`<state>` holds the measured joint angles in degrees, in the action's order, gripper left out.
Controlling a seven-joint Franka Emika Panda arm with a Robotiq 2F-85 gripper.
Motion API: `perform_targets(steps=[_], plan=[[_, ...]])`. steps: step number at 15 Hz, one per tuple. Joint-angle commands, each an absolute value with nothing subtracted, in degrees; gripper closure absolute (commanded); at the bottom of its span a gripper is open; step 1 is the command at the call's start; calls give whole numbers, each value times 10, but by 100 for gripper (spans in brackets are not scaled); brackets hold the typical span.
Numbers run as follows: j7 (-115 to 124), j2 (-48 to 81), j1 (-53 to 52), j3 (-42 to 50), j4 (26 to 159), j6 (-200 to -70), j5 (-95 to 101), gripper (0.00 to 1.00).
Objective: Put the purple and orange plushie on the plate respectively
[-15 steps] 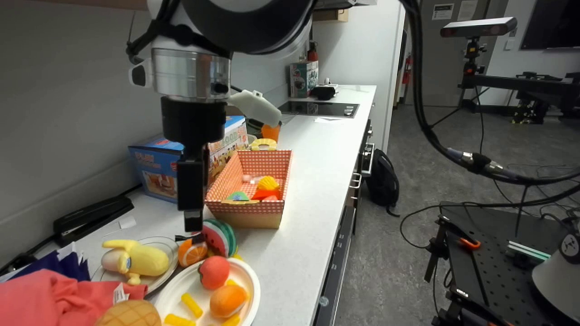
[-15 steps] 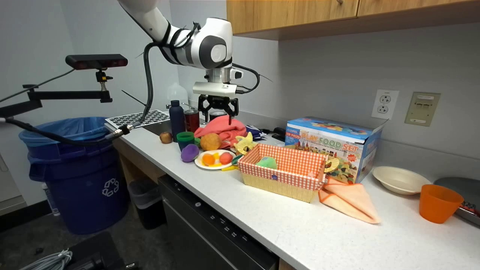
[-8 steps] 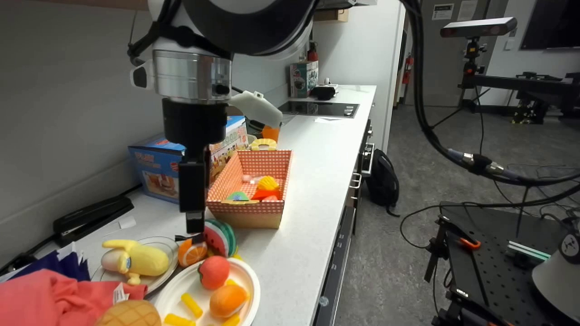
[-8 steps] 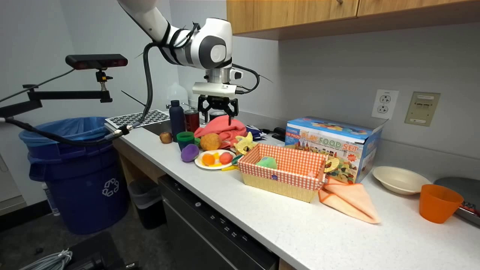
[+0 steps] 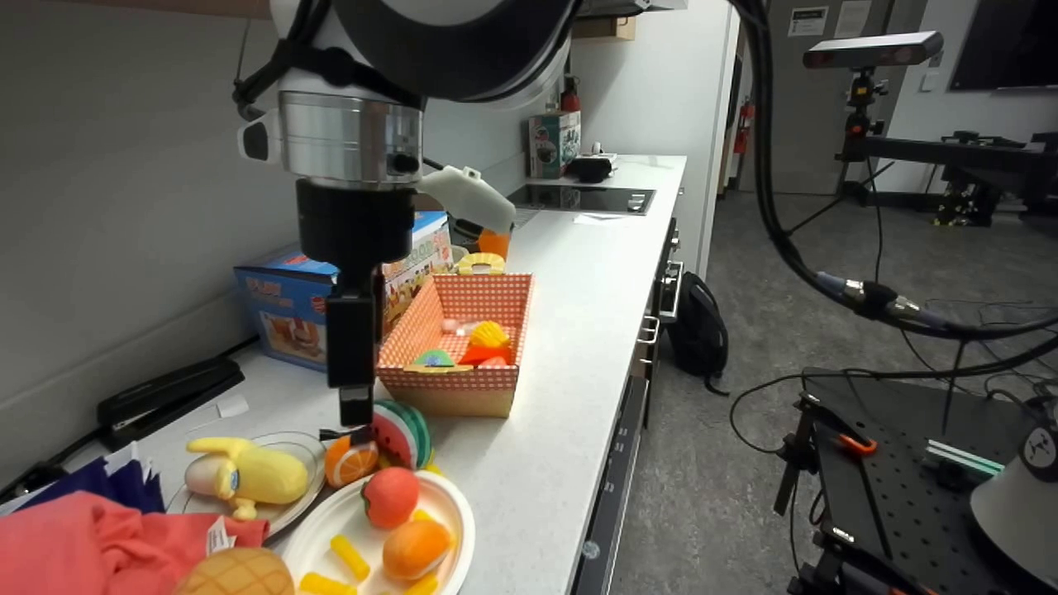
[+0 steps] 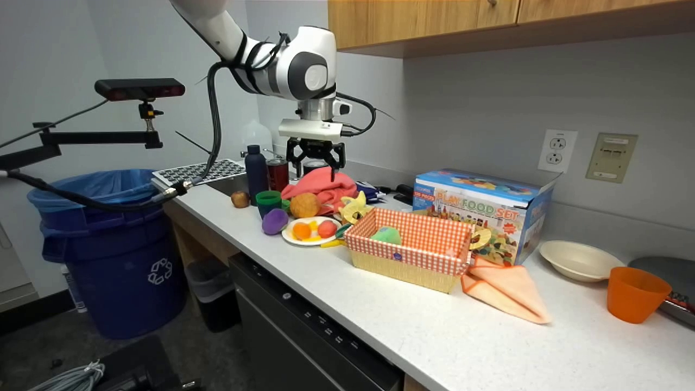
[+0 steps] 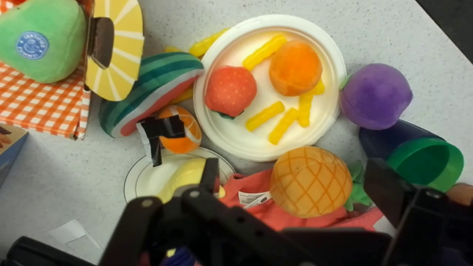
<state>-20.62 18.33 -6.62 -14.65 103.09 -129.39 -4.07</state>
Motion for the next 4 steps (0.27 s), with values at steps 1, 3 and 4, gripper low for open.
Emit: perform_targets(steps=[1, 3, 4], plan=[[-207, 183, -73, -140, 1029, -1292, -43, 0], [-207, 183, -73, -140, 1029, -1292, -43, 0], [-207, 183, -73, -140, 1029, -1292, -43, 0]])
